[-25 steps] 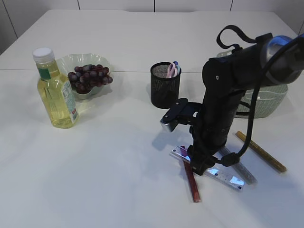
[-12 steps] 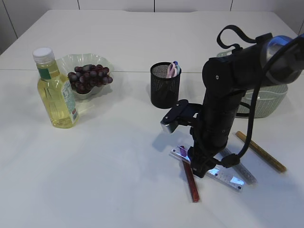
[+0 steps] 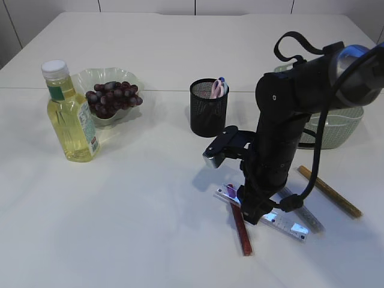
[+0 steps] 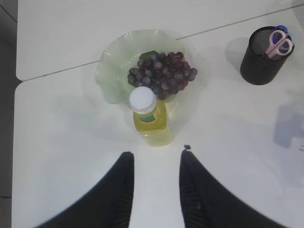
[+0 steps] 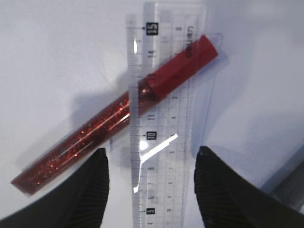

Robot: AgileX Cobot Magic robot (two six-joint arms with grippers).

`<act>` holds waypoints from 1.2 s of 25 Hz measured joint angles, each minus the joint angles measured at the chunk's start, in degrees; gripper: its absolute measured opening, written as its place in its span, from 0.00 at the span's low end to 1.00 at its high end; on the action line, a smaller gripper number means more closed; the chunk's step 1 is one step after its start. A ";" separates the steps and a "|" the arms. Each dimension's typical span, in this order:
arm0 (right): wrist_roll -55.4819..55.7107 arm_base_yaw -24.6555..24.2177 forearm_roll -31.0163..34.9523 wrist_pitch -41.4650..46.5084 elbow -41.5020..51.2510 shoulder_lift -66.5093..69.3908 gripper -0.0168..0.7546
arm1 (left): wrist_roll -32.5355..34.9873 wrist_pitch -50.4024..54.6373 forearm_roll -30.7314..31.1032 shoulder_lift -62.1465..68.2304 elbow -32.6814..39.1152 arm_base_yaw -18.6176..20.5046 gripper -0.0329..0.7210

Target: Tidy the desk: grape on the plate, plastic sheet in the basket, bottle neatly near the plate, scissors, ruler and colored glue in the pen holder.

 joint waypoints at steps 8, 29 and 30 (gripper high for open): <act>0.00 0.00 0.00 0.00 -0.13 0.00 0.61 | 0.00 0.00 -0.12 0.00 0.00 0.00 0.36; 0.00 0.00 0.00 0.00 -0.36 1.10 0.61 | 0.00 0.00 -0.33 0.00 0.00 0.00 0.36; 0.00 0.00 0.00 0.00 -0.36 1.19 0.61 | 0.00 0.00 -0.33 0.00 0.00 0.00 0.36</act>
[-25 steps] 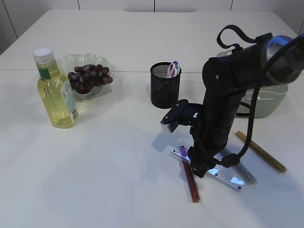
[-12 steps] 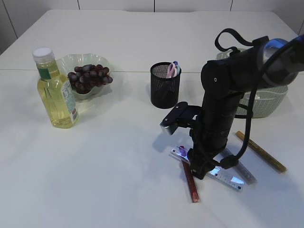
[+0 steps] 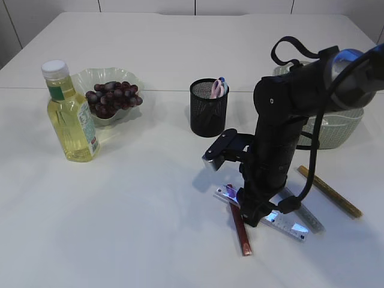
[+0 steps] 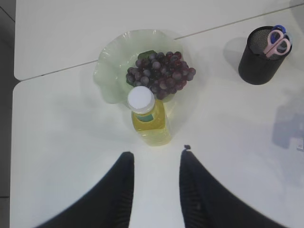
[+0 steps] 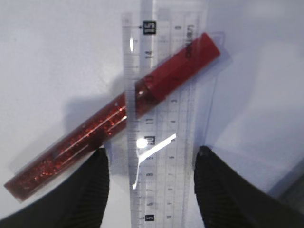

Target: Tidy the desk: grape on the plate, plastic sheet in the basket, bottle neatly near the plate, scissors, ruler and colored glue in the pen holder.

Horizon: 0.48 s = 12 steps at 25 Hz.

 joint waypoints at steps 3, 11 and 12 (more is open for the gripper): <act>0.00 0.00 0.00 0.00 -0.12 0.14 0.61 | 0.00 0.00 0.00 0.00 0.00 0.00 0.36; 0.00 0.00 0.00 0.00 -0.12 0.14 0.61 | 0.00 0.00 -0.10 0.00 0.00 0.00 0.36; 0.00 0.00 0.00 0.00 -0.12 0.14 0.61 | 0.00 0.00 -0.10 0.00 0.00 0.00 0.36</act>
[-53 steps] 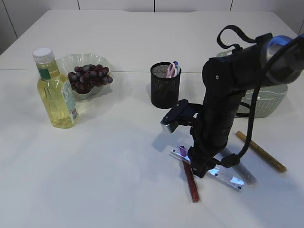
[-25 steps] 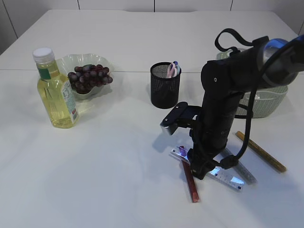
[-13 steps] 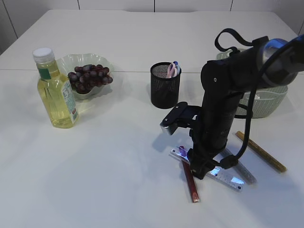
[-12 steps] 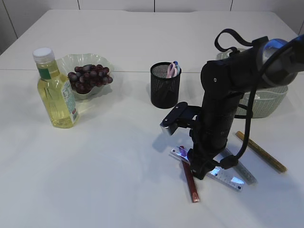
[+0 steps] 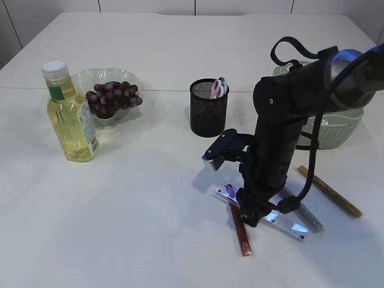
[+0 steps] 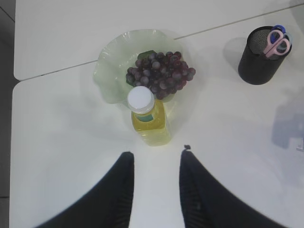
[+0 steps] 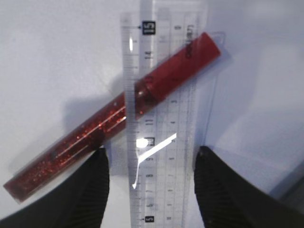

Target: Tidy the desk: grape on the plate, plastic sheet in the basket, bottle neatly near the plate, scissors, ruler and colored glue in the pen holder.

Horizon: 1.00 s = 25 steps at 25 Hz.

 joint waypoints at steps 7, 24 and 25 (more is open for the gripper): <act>0.00 0.00 0.09 0.00 0.00 0.00 0.50 | 0.00 0.00 0.00 0.00 0.00 0.00 0.36; 4.59 0.00 0.09 5.15 -3.67 0.04 0.41 | 0.00 0.00 0.00 0.00 0.00 0.00 0.36; 5.26 0.00 0.09 5.68 -3.81 0.04 0.41 | 0.00 0.00 0.00 0.00 0.00 0.00 0.36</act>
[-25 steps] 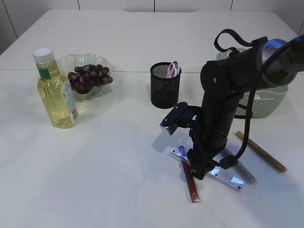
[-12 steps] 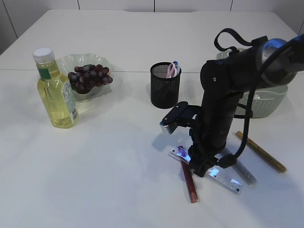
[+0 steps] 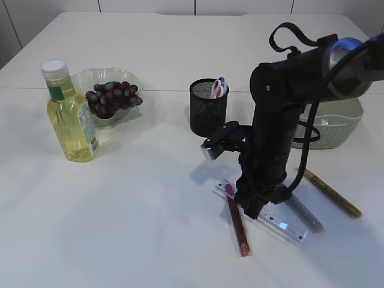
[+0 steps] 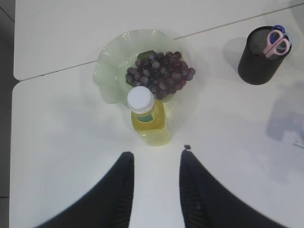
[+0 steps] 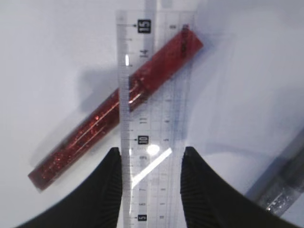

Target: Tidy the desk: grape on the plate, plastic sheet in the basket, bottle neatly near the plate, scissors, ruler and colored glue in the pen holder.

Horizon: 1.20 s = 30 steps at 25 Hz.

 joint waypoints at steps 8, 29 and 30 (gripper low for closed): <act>3.34 0.00 1.52 5.89 -0.09 0.09 0.41 | 0.00 0.00 0.00 0.00 0.00 0.00 0.36; 33.21 0.00 -0.03 3.50 -0.09 -3.63 0.41 | 0.00 0.08 -2.35 0.00 0.00 0.00 0.36; 33.52 0.00 -0.34 2.29 -0.09 -4.46 0.41 | 0.00 0.08 -2.61 0.00 0.00 0.00 0.36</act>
